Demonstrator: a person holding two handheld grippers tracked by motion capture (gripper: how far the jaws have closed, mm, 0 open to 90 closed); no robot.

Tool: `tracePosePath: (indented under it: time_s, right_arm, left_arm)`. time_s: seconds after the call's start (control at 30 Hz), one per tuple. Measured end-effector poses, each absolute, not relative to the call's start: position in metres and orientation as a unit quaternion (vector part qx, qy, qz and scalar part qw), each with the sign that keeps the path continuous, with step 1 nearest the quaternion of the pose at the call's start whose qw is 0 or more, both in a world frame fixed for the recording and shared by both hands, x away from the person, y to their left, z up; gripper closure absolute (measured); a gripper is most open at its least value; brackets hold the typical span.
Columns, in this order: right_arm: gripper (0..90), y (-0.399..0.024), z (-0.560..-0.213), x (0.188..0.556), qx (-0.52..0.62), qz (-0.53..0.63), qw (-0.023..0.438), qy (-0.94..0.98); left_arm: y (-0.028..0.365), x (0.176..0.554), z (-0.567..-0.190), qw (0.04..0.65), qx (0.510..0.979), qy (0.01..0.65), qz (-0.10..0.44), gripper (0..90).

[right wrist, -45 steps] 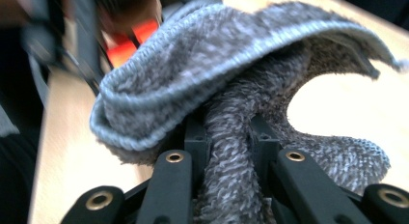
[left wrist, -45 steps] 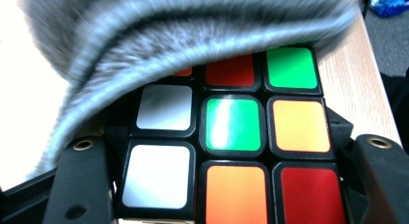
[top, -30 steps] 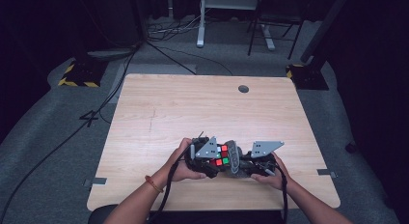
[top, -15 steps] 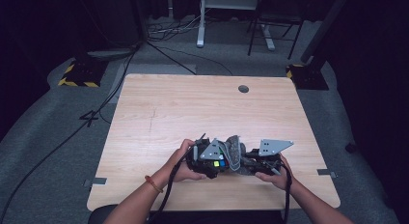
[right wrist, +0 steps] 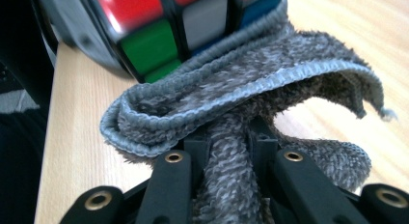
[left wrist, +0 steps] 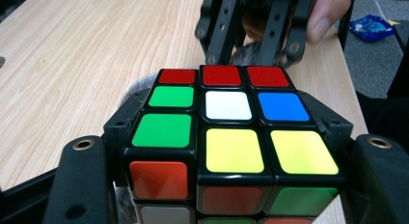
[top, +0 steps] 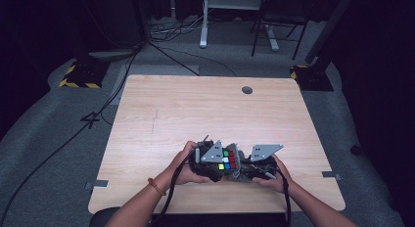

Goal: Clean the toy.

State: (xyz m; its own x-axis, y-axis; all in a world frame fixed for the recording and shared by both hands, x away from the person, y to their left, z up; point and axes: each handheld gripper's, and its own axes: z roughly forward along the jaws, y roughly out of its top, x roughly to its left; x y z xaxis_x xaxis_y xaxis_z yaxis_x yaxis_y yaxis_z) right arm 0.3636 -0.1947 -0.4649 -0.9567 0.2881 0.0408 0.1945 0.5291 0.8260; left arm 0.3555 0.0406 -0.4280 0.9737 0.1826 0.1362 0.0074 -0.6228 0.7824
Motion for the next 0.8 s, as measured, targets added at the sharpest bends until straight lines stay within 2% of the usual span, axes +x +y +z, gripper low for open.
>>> tracePosePath:
  time_s: [0.13,0.3,0.53,0.7,0.8]
  right_arm:
    - [76.4,-0.204,-0.455,0.363,0.145,0.494,0.058,0.856]
    - [76.4,-0.210,-0.447,0.361,0.143,0.513,0.067,0.844]
    - [76.4,-0.204,-0.454,0.363,0.149,0.485,0.065,0.859]
    - [76.4,-0.197,-0.463,0.365,0.151,0.468,0.050,0.869]
    - [76.4,-0.197,-0.459,0.361,0.145,0.476,0.064,0.865]
  left_arm:
    - [0.037,0.357,-0.434,0.403,0.907,0.055,0.112,32.9]
    - [0.036,0.357,-0.435,0.396,0.909,0.059,0.114,33.0]
    - [0.040,0.353,-0.426,0.450,0.886,0.046,0.101,33.2]
    - [0.040,0.351,-0.425,0.450,0.886,0.042,0.102,33.1]
    - [0.040,0.354,-0.427,0.438,0.892,0.045,0.105,33.0]
